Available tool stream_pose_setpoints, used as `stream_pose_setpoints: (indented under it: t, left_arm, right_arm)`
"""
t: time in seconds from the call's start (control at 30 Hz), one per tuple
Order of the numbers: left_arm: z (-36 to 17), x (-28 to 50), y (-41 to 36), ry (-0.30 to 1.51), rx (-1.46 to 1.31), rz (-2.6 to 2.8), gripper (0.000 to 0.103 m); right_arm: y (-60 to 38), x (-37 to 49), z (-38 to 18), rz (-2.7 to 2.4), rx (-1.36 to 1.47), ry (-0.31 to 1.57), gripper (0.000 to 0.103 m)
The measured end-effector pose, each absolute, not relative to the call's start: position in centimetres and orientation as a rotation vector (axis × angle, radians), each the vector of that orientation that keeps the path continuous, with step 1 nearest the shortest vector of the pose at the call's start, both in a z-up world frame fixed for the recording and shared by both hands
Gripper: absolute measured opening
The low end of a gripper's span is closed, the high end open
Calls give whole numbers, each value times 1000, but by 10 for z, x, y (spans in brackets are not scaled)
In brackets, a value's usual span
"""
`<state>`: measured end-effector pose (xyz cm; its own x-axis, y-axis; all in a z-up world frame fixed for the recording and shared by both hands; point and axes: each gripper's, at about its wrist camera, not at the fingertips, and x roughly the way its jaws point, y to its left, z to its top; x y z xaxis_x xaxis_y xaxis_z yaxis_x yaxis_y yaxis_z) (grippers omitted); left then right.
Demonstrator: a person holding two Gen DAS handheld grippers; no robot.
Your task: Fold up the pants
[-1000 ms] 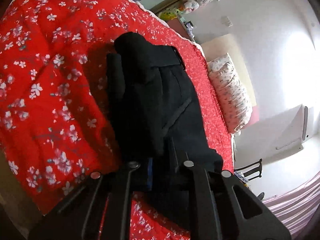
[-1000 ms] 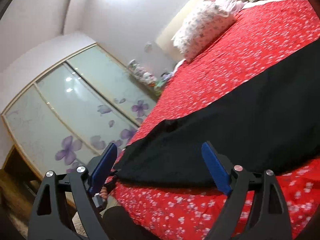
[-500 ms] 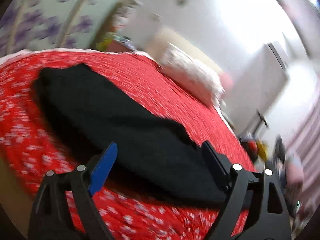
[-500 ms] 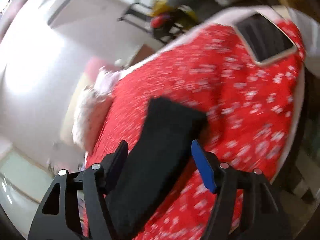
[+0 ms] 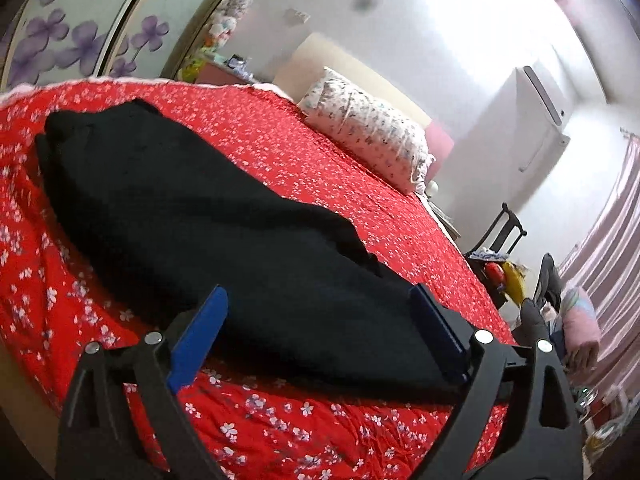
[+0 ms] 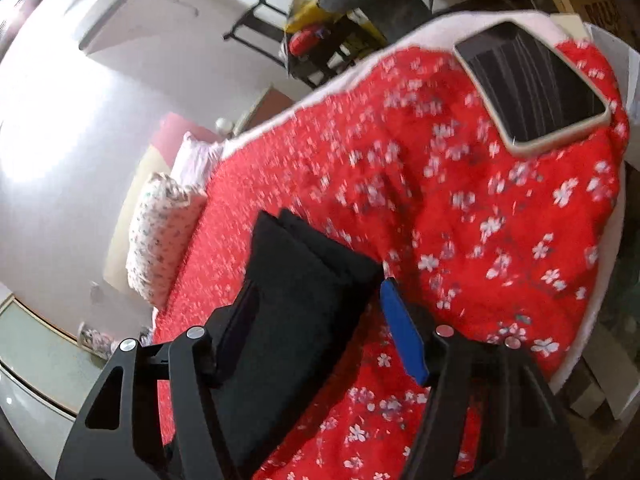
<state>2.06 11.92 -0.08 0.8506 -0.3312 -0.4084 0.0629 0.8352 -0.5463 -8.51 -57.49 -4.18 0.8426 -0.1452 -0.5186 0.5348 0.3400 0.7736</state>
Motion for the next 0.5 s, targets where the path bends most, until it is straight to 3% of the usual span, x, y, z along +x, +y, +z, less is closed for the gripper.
stream_pose_setpoints:
  t: [0.33,0.4,0.47,0.5]
  left_arm:
    - [-3,25,118,533,-546,-220,93]
    - [-3,25,118,535,-550,-221,93]
    - [-3,24,117,536,-556,-221,93]
    - [-4,25,118,536,-560,-221,93]
  right_arm:
    - [-581,-62,-42,-499,1118,456,62]
    - [-582,-60,-40,-511,1111,459,43]
    - [-578,-61,-36,-500,1061,450,30]
    - [-575,-63,-34,-494,1028,444,28]
